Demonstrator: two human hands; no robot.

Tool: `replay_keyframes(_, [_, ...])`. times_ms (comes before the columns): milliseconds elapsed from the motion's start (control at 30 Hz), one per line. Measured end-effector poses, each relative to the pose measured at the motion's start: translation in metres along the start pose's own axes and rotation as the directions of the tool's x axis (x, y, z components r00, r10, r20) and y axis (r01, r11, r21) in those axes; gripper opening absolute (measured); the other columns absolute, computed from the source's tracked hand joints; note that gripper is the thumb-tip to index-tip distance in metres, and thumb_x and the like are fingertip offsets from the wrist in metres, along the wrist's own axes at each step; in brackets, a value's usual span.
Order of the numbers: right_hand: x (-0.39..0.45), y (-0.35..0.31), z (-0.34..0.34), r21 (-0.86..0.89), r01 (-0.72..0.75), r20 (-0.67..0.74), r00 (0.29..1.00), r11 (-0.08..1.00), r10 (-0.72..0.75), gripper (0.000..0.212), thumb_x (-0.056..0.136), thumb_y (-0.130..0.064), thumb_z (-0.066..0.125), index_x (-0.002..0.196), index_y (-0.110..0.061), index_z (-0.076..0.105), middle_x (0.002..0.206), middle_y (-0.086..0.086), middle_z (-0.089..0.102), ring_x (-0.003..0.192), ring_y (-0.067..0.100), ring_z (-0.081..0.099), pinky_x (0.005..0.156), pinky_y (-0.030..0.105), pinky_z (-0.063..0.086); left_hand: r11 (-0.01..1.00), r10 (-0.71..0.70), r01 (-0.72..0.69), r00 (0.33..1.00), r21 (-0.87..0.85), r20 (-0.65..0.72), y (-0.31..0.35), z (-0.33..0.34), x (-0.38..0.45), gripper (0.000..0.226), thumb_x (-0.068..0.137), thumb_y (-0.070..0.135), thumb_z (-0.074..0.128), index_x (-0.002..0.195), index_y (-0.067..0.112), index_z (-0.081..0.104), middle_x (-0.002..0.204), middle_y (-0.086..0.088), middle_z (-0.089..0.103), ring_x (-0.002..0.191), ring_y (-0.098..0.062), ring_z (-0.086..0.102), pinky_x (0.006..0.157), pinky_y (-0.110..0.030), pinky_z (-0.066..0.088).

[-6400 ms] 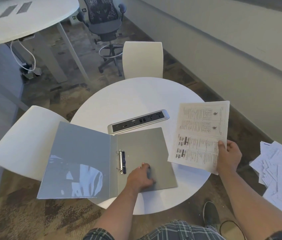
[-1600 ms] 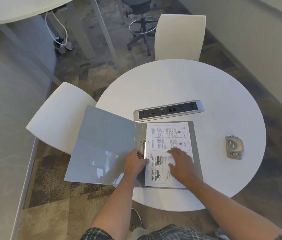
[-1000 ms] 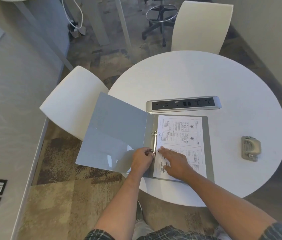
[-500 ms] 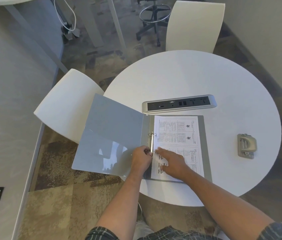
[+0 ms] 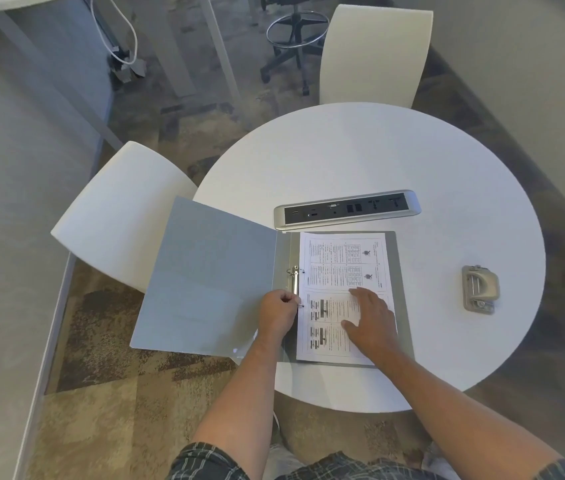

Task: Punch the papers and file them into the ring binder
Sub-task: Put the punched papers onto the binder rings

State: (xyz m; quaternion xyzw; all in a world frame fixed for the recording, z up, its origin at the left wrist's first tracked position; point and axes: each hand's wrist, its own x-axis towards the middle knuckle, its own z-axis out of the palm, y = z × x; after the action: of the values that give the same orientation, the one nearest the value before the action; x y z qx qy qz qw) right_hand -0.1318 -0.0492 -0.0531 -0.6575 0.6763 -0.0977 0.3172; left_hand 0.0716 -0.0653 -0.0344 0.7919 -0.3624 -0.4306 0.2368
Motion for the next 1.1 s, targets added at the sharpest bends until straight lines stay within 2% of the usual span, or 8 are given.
replay_keyframes(67, [0.0, 0.002, -0.003, 0.004, -0.001, 0.02, 1.0, 1.0, 0.001, 0.071, 0.086, -0.027, 0.074, 0.148, -0.022, 0.041, 0.155, -0.003, 0.041, 0.141, 0.022, 0.04, 0.117, 0.043, 0.032, 1.0, -0.013, 0.013, 1.0, 0.009, 0.005, 0.002, 0.0, 0.002, 0.012, 0.094, 0.019, 0.068, 0.085, 0.012, 0.073, 0.087, -0.001, 0.073, 0.082, -0.016, 0.066, 0.068, -0.027, 0.052])
replay_keyframes(233, [0.001, 0.005, -0.007, 0.026, -0.002, 0.048, 0.999, 1.0, 0.001, 0.07, 0.088, -0.027, 0.072, 0.149, -0.024, 0.04, 0.155, -0.005, 0.042, 0.141, 0.021, 0.041, 0.117, 0.042, 0.033, 0.996, -0.042, 0.039, 0.998, 0.08, 0.038, 0.007, 0.0, 0.008, 0.014, 0.094, 0.022, 0.066, 0.09, 0.011, 0.073, 0.09, -0.002, 0.073, 0.084, -0.018, 0.066, 0.078, -0.034, 0.055])
replay_keyframes(367, [-0.002, 0.007, -0.009, 0.049, 0.03, -0.016, 0.999, 0.998, -0.029, 0.06, 0.087, -0.025, 0.073, 0.142, -0.024, 0.048, 0.146, -0.004, 0.05, 0.134, 0.022, 0.049, 0.112, 0.039, 0.038, 0.997, -0.044, 0.043, 0.999, 0.068, 0.017, 0.012, 0.0, 0.005, 0.014, 0.091, 0.016, 0.06, 0.078, 0.012, 0.062, 0.089, -0.008, 0.07, 0.078, -0.018, 0.06, 0.067, -0.03, 0.05])
replay_keyframes(533, [-0.007, 0.007, -0.015, -0.028, -0.036, -0.127, 0.991, 0.999, 0.033, 0.056, 0.089, -0.035, 0.071, 0.139, -0.019, 0.051, 0.137, 0.002, 0.053, 0.127, 0.024, 0.05, 0.106, 0.037, 0.042, 0.999, -0.05, 0.05, 0.999, 0.003, 0.02, 0.005, -0.002, 0.001, 0.015, 0.089, 0.017, 0.05, 0.074, 0.018, 0.052, 0.096, -0.013, 0.071, 0.089, -0.03, 0.069, 0.071, -0.039, 0.056])
replay_keyframes(733, [-0.006, 0.01, -0.019, -0.022, -0.13, -0.046, 0.991, 0.991, 0.129, 0.062, 0.088, -0.041, 0.072, 0.139, -0.017, 0.047, 0.138, 0.005, 0.047, 0.129, 0.024, 0.046, 0.104, 0.039, 0.045, 0.999, -0.041, 0.041, 0.999, 0.022, 0.032, 0.004, -0.004, 0.004, 0.018, 0.091, 0.014, 0.049, 0.073, 0.017, 0.048, 0.082, -0.001, 0.059, 0.073, -0.017, 0.051, 0.066, -0.033, 0.043])
replay_keyframes(933, [-0.006, -0.002, -0.015, -0.039, -0.164, -0.055, 0.985, 0.986, 0.161, 0.065, 0.083, -0.052, 0.071, 0.135, -0.018, 0.049, 0.136, 0.004, 0.046, 0.128, 0.024, 0.045, 0.103, 0.041, 0.045, 0.996, -0.083, 0.084, 0.994, -0.013, 0.068, 0.003, -0.007, 0.005, 0.013, 0.094, 0.015, 0.043, 0.087, 0.016, 0.055, 0.094, -0.005, 0.062, 0.083, -0.02, 0.055, 0.071, -0.034, 0.045])
replay_keyframes(1000, [-0.008, -0.003, -0.015, -0.026, -0.219, -0.09, 0.972, 0.975, 0.216, 0.066, 0.083, -0.057, 0.07, 0.131, -0.017, 0.049, 0.133, 0.006, 0.047, 0.124, 0.027, 0.046, 0.1, 0.044, 0.046, 0.988, -0.113, 0.119, 0.992, -0.093, 0.063, 0.007, -0.012, 0.006, 0.017, 0.098, 0.012, 0.04, 0.099, 0.012, 0.057, 0.094, -0.006, 0.062, 0.083, -0.019, 0.057, 0.065, -0.029, 0.042])
replay_keyframes(1100, [-0.008, -0.001, -0.016, 0.061, -0.269, -0.122, 0.954, 0.961, 0.275, 0.065, 0.085, -0.058, 0.068, 0.127, -0.012, 0.049, 0.128, 0.009, 0.051, 0.118, 0.031, 0.049, 0.095, 0.046, 0.049, 0.985, -0.12, 0.131, 0.988, -0.112, 0.1, 0.006, -0.019, 0.01, 0.017, 0.097, 0.01, 0.043, 0.098, 0.007, 0.059, 0.092, -0.01, 0.064, 0.078, -0.019, 0.058, 0.06, -0.029, 0.04])
